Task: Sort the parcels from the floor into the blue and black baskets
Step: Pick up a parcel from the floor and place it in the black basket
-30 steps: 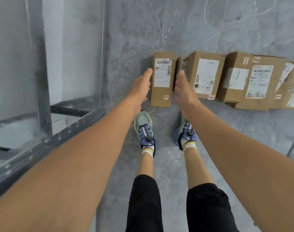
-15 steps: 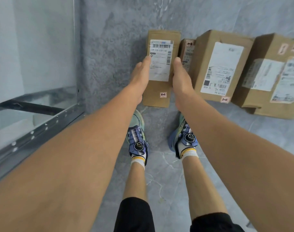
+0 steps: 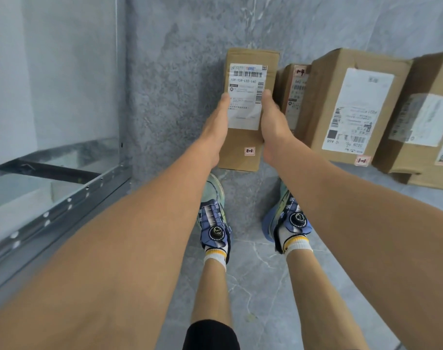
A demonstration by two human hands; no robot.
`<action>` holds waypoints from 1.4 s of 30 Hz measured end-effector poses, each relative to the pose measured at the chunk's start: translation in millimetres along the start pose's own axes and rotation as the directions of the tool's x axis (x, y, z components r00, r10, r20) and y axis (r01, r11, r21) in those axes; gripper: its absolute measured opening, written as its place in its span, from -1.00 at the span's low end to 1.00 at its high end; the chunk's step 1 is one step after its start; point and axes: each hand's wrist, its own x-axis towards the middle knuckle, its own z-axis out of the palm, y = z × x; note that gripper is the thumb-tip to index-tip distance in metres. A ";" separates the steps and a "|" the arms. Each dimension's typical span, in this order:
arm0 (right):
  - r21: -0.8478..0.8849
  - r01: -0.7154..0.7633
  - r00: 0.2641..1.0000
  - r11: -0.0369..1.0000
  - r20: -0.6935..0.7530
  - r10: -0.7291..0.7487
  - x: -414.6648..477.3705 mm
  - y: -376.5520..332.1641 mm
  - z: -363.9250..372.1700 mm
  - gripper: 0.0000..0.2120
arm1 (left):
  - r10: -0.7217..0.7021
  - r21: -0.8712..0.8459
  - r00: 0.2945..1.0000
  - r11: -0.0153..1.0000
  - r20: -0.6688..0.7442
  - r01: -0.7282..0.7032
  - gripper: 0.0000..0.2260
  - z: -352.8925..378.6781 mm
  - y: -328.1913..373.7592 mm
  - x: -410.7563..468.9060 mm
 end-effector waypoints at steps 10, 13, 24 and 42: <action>0.086 0.199 0.971 0.976 0.114 -0.208 -116.9 -67.2 2.6 -0.41 | 0.186 -0.073 0.981 0.979 -0.062 -0.190 -0.42 -22.9 65.4 -113.6; 0.139 0.277 0.949 0.951 0.113 -0.293 -179.7 -99.6 -1.9 -0.41 | 0.281 -0.092 0.956 0.953 -0.085 -0.289 -0.49 -26.9 103.2 -175.3; 0.083 0.664 0.735 0.743 0.107 -0.669 -484.3 -255.8 -39.8 -0.44 | 0.603 -0.071 0.793 0.790 -0.083 -0.608 -0.60 -35.7 259.9 -467.0; 0.227 0.925 0.223 0.305 0.325 -0.919 -828.1 -340.7 -144.0 -0.59 | 0.846 0.028 0.381 0.420 -0.373 -0.907 -0.63 34.8 312.7 -850.5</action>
